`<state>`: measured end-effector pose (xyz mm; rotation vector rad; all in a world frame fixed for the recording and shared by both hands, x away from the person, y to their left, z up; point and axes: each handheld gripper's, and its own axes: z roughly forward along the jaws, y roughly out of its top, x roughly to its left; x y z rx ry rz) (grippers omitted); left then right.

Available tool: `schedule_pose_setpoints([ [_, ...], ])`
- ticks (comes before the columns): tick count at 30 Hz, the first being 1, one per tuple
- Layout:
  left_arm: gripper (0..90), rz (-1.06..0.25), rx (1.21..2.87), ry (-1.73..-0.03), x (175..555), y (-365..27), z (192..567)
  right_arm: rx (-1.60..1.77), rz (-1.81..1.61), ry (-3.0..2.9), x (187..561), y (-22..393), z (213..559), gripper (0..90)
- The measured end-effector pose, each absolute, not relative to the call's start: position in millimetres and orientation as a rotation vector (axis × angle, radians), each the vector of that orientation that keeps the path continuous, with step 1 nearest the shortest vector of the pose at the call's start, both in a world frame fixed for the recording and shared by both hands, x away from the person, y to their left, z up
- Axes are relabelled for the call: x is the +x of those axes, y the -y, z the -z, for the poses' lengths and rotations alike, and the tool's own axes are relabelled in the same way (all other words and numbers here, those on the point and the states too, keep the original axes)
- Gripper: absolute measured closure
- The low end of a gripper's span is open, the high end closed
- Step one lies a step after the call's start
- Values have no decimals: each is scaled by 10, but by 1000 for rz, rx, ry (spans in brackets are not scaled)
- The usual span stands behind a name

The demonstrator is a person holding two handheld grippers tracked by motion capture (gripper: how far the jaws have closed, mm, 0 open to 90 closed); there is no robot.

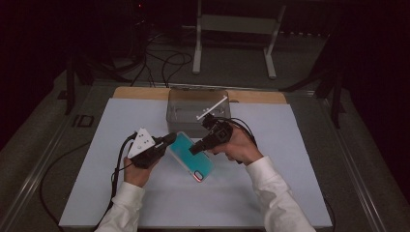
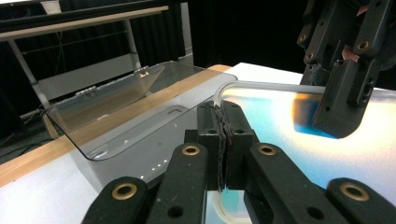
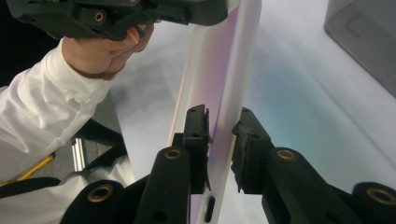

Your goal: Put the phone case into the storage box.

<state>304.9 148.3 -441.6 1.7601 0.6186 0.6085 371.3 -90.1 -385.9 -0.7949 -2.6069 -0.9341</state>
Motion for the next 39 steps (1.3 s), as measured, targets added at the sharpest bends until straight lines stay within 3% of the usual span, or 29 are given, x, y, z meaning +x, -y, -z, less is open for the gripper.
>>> schedule_pose_setpoints([
  [25,849,-625,1739,-636,3046,-1446,4431,-1002,841,2461,3701,876,3952,817],
  [39,431,-606,1691,-727,3086,-1513,4407,-1010,865,2480,3678,843,3942,816],
])
